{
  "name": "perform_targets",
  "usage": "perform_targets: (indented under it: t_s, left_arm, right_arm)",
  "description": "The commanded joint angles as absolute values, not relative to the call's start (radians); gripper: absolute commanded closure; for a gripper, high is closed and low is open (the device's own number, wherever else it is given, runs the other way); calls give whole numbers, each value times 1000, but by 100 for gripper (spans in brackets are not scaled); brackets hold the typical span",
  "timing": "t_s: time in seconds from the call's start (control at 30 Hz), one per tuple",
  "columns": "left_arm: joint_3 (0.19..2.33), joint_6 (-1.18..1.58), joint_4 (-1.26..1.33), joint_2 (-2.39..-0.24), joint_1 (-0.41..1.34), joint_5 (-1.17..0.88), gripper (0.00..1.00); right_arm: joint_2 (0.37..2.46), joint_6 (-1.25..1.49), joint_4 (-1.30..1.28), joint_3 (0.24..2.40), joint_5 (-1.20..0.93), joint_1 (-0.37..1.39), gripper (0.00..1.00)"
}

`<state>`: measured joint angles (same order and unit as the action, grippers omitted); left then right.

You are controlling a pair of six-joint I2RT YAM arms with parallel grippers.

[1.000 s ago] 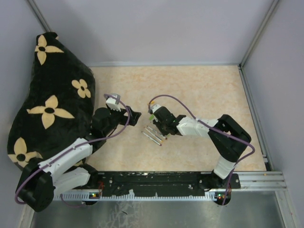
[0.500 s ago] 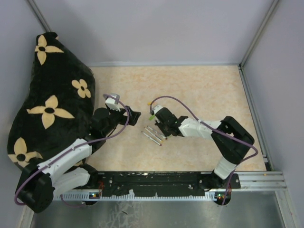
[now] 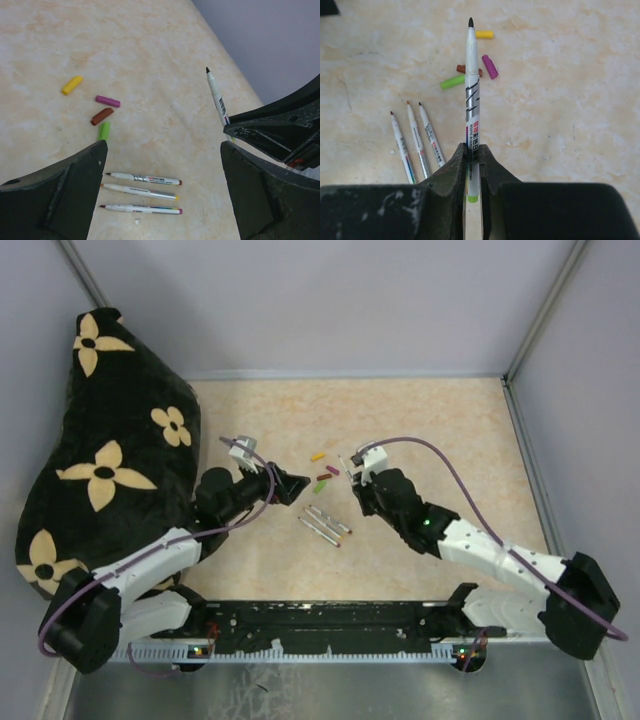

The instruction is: Insert the pens into the pen caps

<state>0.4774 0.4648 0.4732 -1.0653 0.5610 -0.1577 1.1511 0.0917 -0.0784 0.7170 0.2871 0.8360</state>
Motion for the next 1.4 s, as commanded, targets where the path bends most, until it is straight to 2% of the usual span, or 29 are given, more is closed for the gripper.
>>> perform_targets:
  t_s: [0.0,0.2,0.93,1.1,1.37]
  left_arm:
    - [468,634,730,-1154,566,-329,1]
    - [499,707,881,-1277,574,-396,7]
    - [631,723,959,-1460,661,-384,20]
    - [632,721,958,-1457,664,-369,29]
    - [646,727,973,-1474,672,-370,53]
  right_arm:
    - [1035,162,155,628,240,847,100]
    - [1019,198,196,614,174,848,100]
    - [1015,244,283,572,81,849,100]
    - [1017,245,292,565,74,849,100]
    - [1006,247,301,558,67,848,100]
